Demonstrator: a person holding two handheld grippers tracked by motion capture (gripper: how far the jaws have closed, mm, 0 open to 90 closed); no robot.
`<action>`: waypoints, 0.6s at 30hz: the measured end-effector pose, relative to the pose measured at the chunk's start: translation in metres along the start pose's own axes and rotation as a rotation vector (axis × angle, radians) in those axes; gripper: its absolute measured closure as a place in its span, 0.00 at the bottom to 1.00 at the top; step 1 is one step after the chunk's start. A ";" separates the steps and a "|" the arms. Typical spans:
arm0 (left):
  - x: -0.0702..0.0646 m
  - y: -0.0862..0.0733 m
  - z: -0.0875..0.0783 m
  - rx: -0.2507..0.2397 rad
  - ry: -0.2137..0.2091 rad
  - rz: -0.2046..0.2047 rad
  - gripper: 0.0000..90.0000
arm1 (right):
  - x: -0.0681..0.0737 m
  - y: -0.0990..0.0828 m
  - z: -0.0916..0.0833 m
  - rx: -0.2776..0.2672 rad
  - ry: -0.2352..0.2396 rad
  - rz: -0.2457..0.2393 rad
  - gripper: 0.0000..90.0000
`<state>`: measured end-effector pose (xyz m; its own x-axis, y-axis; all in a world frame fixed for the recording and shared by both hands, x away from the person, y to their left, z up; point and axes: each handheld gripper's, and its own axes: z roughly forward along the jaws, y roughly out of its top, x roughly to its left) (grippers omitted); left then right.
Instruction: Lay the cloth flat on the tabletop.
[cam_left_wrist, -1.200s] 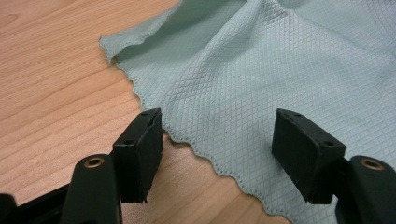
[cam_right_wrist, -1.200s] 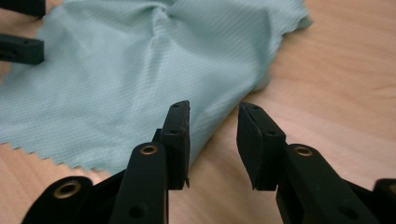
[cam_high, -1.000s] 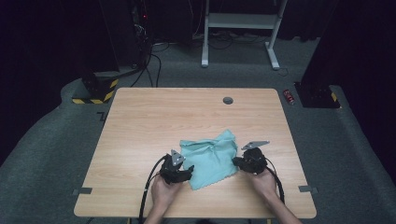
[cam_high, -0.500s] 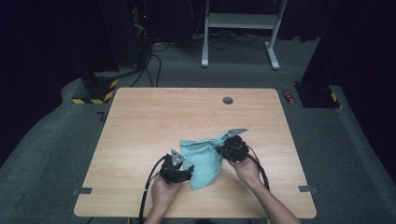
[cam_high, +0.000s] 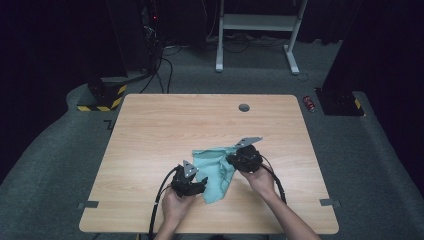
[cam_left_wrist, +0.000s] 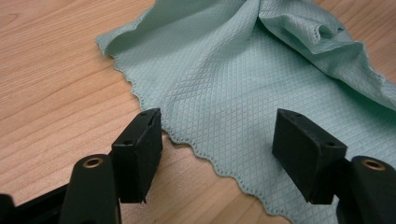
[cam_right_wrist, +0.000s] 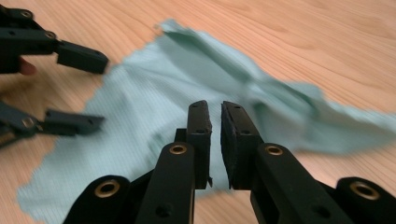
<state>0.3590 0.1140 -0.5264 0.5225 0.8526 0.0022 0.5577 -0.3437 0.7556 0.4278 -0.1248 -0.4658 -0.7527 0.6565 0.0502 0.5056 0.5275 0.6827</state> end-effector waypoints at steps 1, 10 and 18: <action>0.000 0.000 0.000 0.000 0.000 0.000 0.37 | 0.000 0.000 0.000 0.000 0.000 0.000 0.91; 0.000 0.000 0.000 0.000 0.000 0.000 0.37 | -0.015 -0.030 0.014 0.040 -0.019 0.087 0.84; 0.000 0.000 0.000 -0.001 0.001 0.000 0.37 | -0.015 -0.031 0.030 0.052 -0.040 0.102 0.89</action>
<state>0.3590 0.1139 -0.5265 0.5223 0.8527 0.0028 0.5571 -0.3437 0.7560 0.4362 -0.1349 -0.5097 -0.6795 0.7284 0.0877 0.6006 0.4836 0.6367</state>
